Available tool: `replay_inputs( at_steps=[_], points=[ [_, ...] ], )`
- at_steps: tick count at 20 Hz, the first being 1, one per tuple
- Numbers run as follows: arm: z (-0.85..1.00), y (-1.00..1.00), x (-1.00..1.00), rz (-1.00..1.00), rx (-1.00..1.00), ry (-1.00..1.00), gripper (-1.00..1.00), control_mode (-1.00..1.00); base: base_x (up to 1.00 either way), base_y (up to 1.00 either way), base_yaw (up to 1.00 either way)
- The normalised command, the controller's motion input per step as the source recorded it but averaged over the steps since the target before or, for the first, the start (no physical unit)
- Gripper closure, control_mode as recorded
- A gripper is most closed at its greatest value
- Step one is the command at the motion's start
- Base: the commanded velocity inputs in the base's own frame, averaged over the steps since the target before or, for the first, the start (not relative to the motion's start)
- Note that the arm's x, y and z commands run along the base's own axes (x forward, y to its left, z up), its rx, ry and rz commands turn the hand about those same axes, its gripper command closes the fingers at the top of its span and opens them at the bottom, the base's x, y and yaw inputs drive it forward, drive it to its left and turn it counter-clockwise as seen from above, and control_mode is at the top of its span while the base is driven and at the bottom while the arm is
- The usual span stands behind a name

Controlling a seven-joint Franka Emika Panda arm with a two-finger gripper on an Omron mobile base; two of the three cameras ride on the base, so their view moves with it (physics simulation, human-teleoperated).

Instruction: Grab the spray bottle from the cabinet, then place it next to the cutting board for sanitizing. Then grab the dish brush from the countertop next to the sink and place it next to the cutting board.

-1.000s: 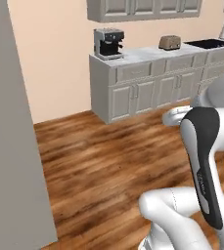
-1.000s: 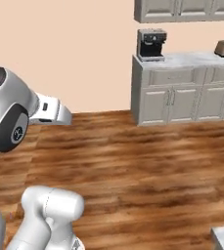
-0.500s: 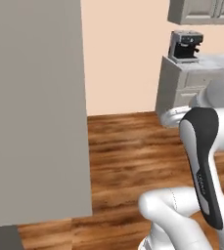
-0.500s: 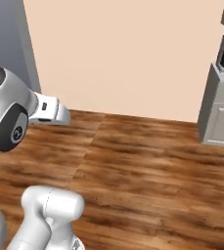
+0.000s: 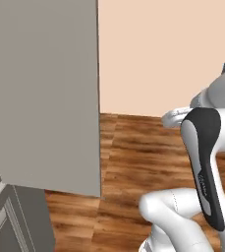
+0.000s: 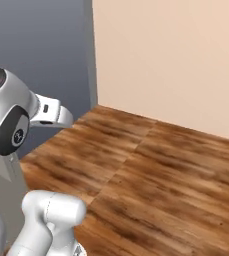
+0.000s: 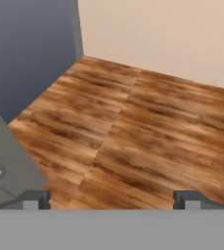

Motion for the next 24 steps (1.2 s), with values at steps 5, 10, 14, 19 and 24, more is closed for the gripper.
replay_inputs(
  at_steps=[5,10,14,19,24],
  points=[
    [0.00,0.00,0.00,0.00,0.00,0.00,-1.00,1.00,-0.31,0.13,0.50],
    [0.00,0.00,0.00,0.00,0.00,0.00,-1.00,1.00,-0.27,0.20,0.59],
    [0.00,0.00,0.00,0.00,0.00,0.00,-1.00,1.00,-0.26,0.21,0.59],
    [0.00,0.00,0.00,0.00,0.00,0.00,-1.00,1.00,-0.07,0.51,0.57],
    [0.00,0.00,0.00,0.00,0.00,0.00,-1.00,1.00,0.02,0.43,0.55]
  ],
)
